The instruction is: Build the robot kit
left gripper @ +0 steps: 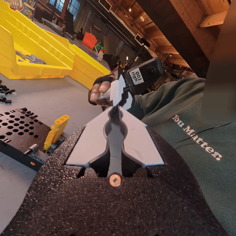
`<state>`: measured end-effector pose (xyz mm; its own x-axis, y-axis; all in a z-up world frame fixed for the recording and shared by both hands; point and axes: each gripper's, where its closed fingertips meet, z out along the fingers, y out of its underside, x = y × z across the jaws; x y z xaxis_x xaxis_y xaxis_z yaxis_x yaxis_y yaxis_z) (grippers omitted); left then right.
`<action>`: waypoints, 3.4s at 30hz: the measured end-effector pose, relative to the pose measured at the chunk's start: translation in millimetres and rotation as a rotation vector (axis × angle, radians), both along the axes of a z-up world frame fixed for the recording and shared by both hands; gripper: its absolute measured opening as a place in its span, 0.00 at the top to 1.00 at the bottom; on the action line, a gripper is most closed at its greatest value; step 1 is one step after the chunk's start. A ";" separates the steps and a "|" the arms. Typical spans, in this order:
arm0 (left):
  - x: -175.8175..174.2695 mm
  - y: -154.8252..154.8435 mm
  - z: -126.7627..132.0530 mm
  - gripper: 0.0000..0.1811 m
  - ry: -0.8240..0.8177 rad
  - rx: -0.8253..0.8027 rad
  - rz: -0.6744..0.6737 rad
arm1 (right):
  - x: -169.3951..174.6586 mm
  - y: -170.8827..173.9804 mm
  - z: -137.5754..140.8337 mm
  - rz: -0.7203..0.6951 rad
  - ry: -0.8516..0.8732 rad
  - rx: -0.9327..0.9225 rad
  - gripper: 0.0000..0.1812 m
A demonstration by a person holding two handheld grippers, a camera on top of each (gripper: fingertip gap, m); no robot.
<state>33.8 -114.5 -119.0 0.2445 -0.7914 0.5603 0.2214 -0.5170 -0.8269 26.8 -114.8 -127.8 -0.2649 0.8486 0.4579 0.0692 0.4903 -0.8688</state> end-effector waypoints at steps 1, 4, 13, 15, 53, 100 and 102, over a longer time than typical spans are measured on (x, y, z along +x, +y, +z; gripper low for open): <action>-0.1 -0.3 0.9 0.98 -0.019 -0.012 -0.007 | 0.1 -0.4 0.5 0.000 0.007 0.004 0.97; 0.5 -1.5 2.9 0.98 -0.063 -0.043 -0.025 | 0.8 -1.2 3.0 0.004 0.031 0.019 0.98; 0.3 -1.7 3.0 0.98 -0.124 -0.098 -0.046 | 0.7 -4.9 7.5 0.018 0.074 0.027 0.95; 1.0 -3.1 4.1 0.98 -0.136 -0.099 -0.056 | 1.1 -6.3 8.3 0.025 0.076 0.030 0.95; -37.4 52.5 -61.9 0.81 0.754 0.233 -0.040 | 13.3 55.5 -39.8 -0.074 -0.134 -0.189 0.98; 9.2 33.4 -52.1 0.95 0.610 0.367 0.015 | 15.6 36.5 -37.4 0.018 -0.183 -0.330 0.98; 9.5 33.4 -54.3 0.95 0.613 0.360 0.021 | 15.6 36.7 -42.1 0.009 -0.205 -0.302 0.98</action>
